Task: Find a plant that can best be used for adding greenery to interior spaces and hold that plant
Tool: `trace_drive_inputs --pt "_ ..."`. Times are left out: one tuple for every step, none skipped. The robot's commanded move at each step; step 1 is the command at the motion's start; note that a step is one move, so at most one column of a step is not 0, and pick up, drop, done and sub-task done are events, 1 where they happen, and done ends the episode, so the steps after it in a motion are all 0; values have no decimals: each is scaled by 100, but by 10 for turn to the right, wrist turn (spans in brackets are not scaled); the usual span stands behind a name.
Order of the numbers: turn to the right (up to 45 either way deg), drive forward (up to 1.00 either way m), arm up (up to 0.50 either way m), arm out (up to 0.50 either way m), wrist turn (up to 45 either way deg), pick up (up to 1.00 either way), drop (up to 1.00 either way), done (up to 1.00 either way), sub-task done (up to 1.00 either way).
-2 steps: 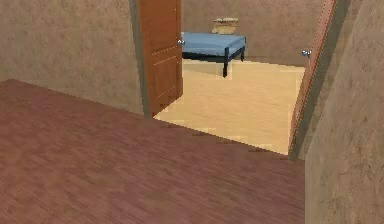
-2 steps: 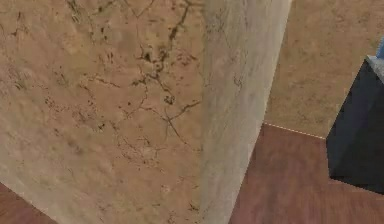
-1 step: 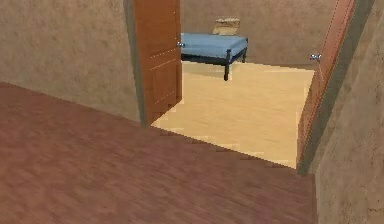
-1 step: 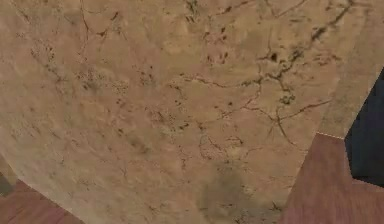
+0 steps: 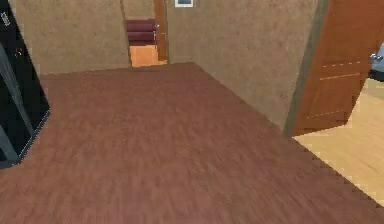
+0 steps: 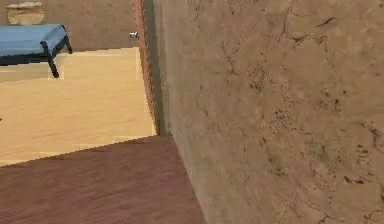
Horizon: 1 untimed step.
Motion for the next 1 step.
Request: trace_drive_inputs --pt "-240 0 0 0 0 0 0 0 0"
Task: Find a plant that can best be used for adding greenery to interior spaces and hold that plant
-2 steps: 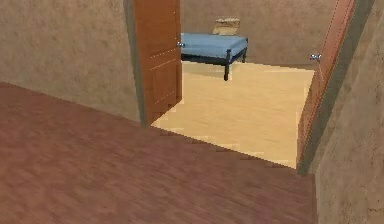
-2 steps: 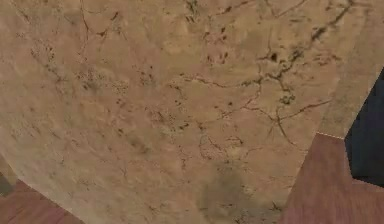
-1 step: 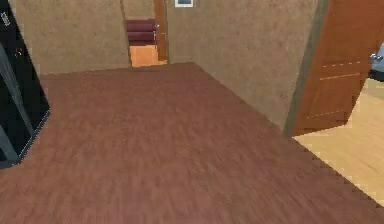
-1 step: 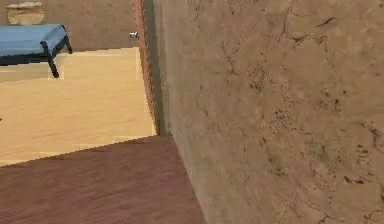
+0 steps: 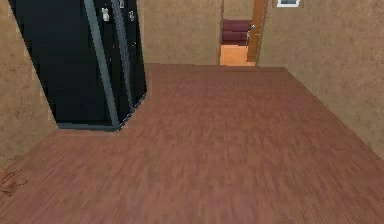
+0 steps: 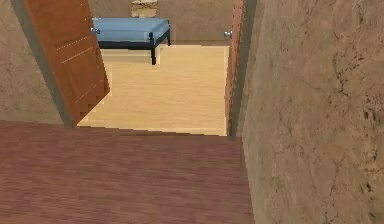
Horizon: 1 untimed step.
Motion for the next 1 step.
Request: trace_drive_inputs --pt "0 5 0 0 0 0 0 0 0"
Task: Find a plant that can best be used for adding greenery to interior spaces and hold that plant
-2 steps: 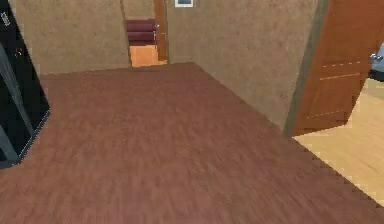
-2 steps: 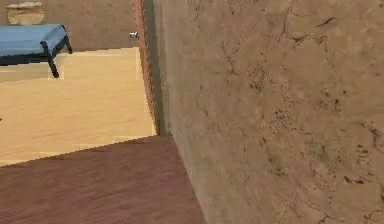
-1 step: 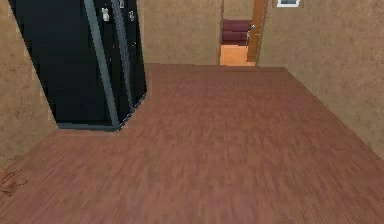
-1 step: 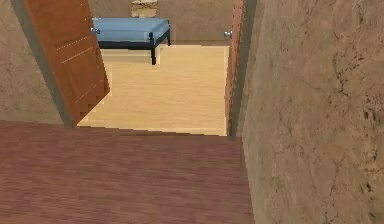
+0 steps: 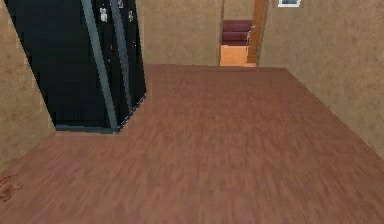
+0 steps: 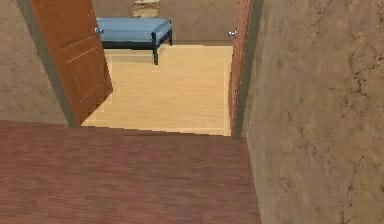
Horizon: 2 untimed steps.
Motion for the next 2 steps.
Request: trace_drive_inputs --pt "90 0 0 0 0 0 0 0 0" --pt "0 100 0 0 0 0 0 0 0"
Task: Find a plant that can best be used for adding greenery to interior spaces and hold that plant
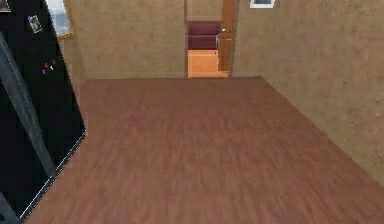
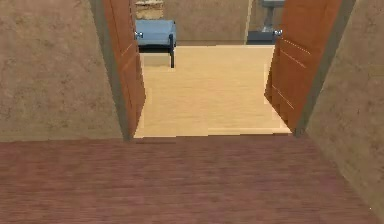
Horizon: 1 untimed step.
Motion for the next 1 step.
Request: trace_drive_inputs --pt "0 100 0 0 0 0 0 0 0"
